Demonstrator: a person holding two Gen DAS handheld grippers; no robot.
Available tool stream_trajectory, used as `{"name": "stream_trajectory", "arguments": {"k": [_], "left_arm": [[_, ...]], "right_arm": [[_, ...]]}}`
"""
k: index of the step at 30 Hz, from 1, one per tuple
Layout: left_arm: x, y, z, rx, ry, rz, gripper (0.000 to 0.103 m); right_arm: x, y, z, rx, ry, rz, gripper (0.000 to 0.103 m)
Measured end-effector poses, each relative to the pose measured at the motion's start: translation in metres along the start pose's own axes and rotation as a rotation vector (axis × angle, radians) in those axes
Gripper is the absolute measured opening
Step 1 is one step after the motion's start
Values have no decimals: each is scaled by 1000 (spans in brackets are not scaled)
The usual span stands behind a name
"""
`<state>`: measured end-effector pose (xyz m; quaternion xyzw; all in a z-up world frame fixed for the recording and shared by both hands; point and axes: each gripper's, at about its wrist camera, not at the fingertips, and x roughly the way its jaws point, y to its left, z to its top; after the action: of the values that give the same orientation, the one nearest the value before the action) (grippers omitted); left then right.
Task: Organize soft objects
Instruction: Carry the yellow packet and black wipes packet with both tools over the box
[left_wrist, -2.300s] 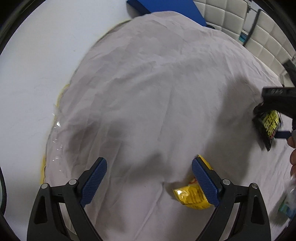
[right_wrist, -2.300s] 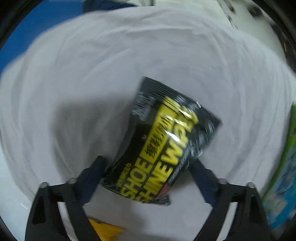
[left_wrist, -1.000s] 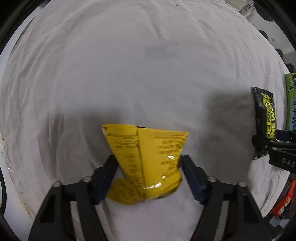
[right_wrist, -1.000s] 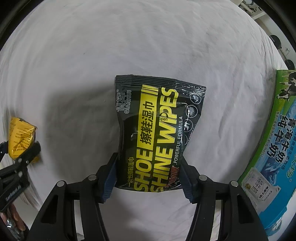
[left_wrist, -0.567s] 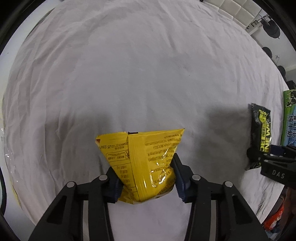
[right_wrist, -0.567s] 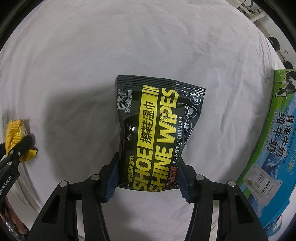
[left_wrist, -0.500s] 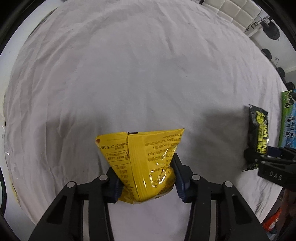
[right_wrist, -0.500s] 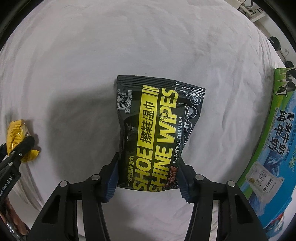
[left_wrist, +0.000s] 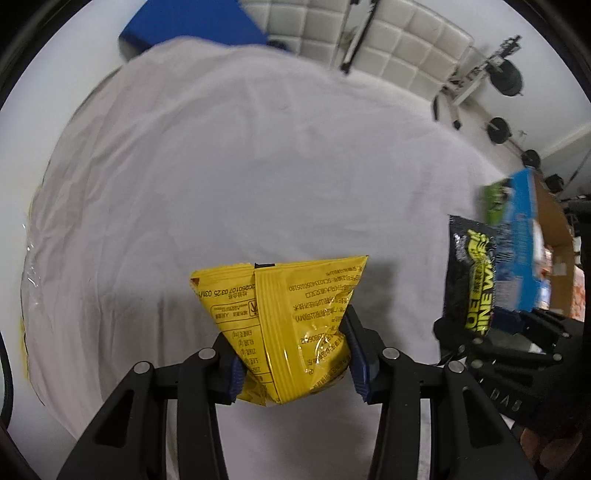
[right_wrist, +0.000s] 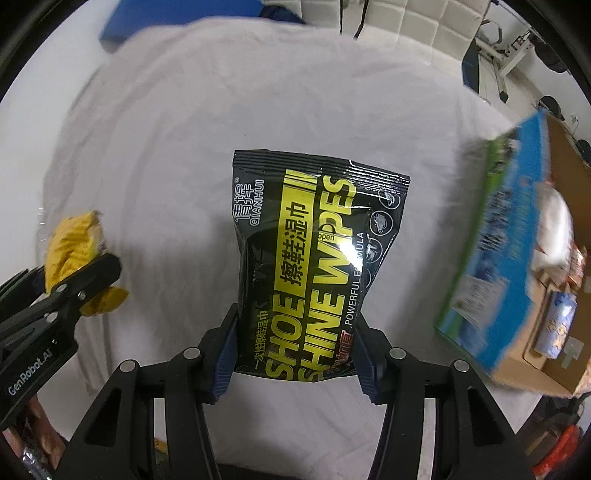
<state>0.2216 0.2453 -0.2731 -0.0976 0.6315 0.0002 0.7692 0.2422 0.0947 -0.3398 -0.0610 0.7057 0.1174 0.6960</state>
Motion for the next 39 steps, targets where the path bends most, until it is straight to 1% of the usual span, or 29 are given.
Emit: {"name": "stream_trajectory", "arguments": {"k": [3,7,12,13,15,16,17,19,20,23,25,28,30,32,36,39], "left_arm": [[-20,-37,-7,36,-41,-21,42],[-54,-87,-10,107,-100,-46,42],[-82,-158,-13,207,-137,-101,42],[-84,-174,-14,227,-140,-112,42],[-84,-195,-13,255,-141,-131,42],[-83,-211,-12,269,-136,-149,42],[-81,-219,-12,278,-129,-158,42],[-76,-241,-10,292,-106,-185,42],[-71,-254,-8,299,-89,-199,42],[-53,-287,1,313,-40,-220,42],[-39,-304,5,313,-6,-224,42],[-10,-328,14,302,68,-229,42],[11,-342,16,290,123,-231,42],[31,-349,21,277,160,-219,42],[69,-357,28,256,227,-183,42],[89,-359,30,239,278,-178,42]], "right_arm": [[-32,-19,-22,13,-45,26,56],[-72,-52,-54,52,-105,56,56],[-120,-112,-92,130,-175,79,56],[-131,-120,-96,144,-184,81,56],[-146,-150,-113,185,-207,81,56],[-152,-159,-115,196,-213,83,56],[-161,-174,-123,216,-222,82,56],[-165,-200,-122,242,-233,77,56],[-169,-216,-126,258,-237,71,56],[-172,-250,-133,292,-231,61,56],[-167,-272,-134,308,-217,63,56],[-151,-297,-129,320,-196,71,56],[-130,-313,-117,327,-175,75,56],[-111,-325,-110,335,-147,67,56],[-77,-343,-102,347,-92,87,56],[-57,-353,-95,345,-60,93,56]]}}
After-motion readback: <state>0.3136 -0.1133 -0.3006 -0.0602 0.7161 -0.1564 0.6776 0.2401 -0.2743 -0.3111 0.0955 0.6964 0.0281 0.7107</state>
